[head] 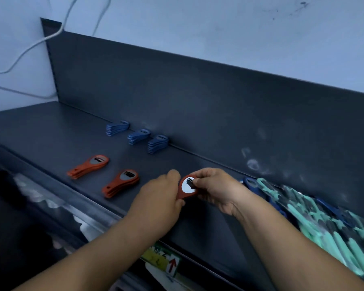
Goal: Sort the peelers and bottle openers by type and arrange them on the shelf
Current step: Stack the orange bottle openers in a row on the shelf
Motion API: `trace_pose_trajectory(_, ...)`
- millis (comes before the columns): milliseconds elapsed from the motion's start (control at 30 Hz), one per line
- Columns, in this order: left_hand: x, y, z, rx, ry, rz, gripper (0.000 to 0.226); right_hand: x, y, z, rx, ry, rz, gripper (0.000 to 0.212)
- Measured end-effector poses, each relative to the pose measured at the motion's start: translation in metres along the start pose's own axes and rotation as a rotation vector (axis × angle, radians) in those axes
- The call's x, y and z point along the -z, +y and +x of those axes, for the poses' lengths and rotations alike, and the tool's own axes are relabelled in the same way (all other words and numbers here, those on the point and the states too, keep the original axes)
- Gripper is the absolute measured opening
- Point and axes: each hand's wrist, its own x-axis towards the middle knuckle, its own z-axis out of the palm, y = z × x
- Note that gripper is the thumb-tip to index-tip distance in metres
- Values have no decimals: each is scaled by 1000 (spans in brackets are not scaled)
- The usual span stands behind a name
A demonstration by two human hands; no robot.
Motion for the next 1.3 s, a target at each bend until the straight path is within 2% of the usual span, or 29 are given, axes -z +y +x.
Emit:
trace_pose_trajectory(133, -6, -14, -5, -12, 45, 54, 27, -13, -1, 13, -27, -63, -82, 20)
trace_pose_trajectory(300, -10, -28, -7, 47, 58, 38, 25, -29, -4, 25, -40, -58, -147, 13)
trace_pose_trajectory(433, -9, -31, -8, 91, 106, 35, 18, -38, -3, 33, 44, -35, -303, 9)
trace_pose_trajectory(567, -11, -32, -10, 111, 140, 53, 22, -45, -1, 37, 157, 2, -471, 10)
trace_pose_trajectory(733, -12, -33, -11, 129, 138, 66, 20, -50, 2, 36, 193, 3, -647, 8)
trace_pose_trajectory(933, -13, -34, -12, 156, 135, 63, 19, -49, 6, 40, 195, 1, -599, 9)
trace_pose_trajectory(1133, -10, -24, -14, 175, 109, 100, 41, -42, 6, 32, 204, 28, -469, 13)
trace_pose_trajectory(1300, -10, 2, -8, 56, 165, 147, 58, -12, 6, 10, 264, 79, -565, 27)
